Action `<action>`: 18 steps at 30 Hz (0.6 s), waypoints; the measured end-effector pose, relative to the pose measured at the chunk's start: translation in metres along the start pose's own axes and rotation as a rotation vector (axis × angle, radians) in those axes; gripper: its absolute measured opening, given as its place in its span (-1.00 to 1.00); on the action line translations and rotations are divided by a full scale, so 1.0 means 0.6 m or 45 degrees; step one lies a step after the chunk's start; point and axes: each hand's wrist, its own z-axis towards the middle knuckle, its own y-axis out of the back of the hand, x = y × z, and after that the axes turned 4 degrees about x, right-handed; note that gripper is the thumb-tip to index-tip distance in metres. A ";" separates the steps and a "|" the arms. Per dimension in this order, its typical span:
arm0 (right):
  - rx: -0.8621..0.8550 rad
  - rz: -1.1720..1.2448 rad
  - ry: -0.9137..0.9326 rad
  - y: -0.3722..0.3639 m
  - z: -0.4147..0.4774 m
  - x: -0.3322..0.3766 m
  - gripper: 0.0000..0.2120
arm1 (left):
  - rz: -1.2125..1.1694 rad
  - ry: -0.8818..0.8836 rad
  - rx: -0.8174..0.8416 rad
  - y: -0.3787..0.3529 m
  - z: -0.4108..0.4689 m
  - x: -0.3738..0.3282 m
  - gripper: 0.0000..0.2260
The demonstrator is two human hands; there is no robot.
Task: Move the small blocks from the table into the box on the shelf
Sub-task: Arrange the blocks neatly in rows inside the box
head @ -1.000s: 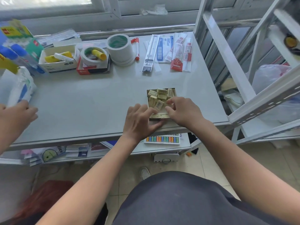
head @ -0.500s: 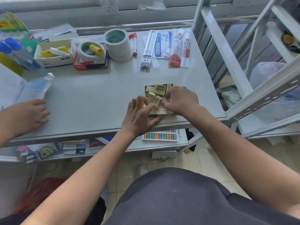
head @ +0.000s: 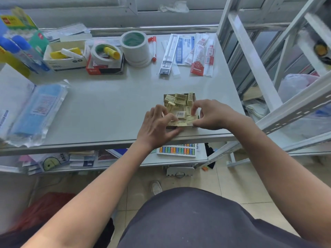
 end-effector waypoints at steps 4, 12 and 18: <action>-0.035 0.097 -0.032 -0.015 0.005 -0.005 -0.84 | -0.006 0.005 0.005 0.000 0.001 -0.002 -0.60; 0.015 0.666 -0.281 -0.017 0.009 0.003 -0.94 | 0.012 0.017 0.023 0.000 0.001 0.000 -0.62; -0.208 0.432 -0.155 -0.039 0.009 0.001 -0.92 | 0.007 0.019 0.016 0.000 0.001 -0.002 -0.63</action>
